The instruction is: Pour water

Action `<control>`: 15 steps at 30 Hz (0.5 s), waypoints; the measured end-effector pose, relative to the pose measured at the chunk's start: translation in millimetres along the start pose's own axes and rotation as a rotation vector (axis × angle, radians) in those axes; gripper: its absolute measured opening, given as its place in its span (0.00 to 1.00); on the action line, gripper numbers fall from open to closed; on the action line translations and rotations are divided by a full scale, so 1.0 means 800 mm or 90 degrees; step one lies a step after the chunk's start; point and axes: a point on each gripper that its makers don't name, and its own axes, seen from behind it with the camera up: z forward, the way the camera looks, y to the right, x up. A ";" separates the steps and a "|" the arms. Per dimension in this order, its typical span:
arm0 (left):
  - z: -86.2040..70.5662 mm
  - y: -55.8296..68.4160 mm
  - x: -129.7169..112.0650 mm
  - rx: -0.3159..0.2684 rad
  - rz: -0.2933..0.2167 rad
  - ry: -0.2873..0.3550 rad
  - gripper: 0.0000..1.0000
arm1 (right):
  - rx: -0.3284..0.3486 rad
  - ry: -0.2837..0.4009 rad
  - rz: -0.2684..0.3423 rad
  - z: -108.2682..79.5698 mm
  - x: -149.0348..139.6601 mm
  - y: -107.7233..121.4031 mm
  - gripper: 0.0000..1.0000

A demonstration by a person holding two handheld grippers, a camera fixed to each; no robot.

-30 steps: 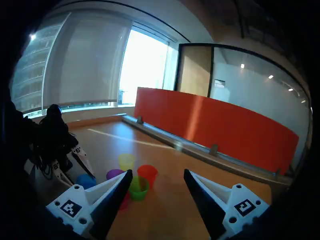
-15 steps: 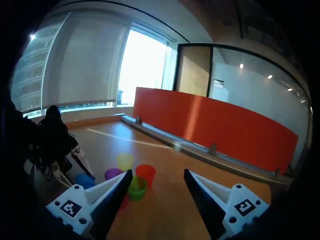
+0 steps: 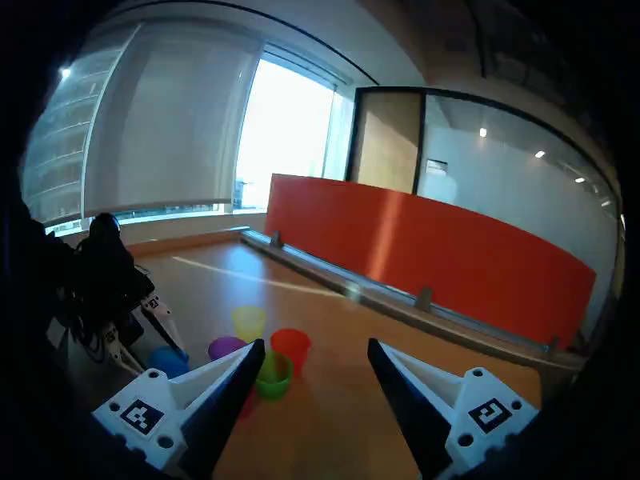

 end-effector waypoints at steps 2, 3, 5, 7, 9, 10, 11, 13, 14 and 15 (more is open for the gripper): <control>0.000 -0.001 -0.001 0.003 0.001 -0.002 0.88 | -0.001 0.001 0.000 0.000 0.000 0.001 1.00; 0.001 -0.001 -0.001 0.003 0.000 -0.002 0.88 | -0.002 0.001 0.000 0.000 0.000 0.001 1.00; 0.001 -0.001 -0.001 0.003 -0.002 -0.002 0.88 | -0.003 0.001 0.000 -0.001 0.000 0.001 1.00; 0.001 -0.001 0.000 0.003 -0.003 -0.001 0.87 | -0.003 0.001 0.001 -0.001 0.000 0.001 1.00; 0.001 -0.001 0.000 0.004 -0.004 0.000 0.87 | -0.003 0.001 0.001 -0.001 0.000 0.001 1.00; 0.001 -0.001 0.000 0.004 -0.005 0.001 0.87 | -0.003 0.001 0.001 -0.001 -0.001 0.001 1.00; 0.002 -0.001 0.000 0.005 -0.005 0.002 0.87 | -0.003 0.001 0.001 -0.001 -0.001 0.001 1.00; 0.002 -0.001 0.000 0.005 -0.007 0.005 0.87 | -0.004 0.002 0.002 -0.001 -0.001 0.001 1.00; 0.002 -0.001 0.000 0.006 -0.008 0.006 0.87 | -0.005 0.002 0.002 -0.001 -0.001 0.002 1.00; 0.003 0.000 0.000 0.006 -0.008 0.008 0.87 | -0.005 0.002 0.003 -0.001 -0.002 0.002 1.00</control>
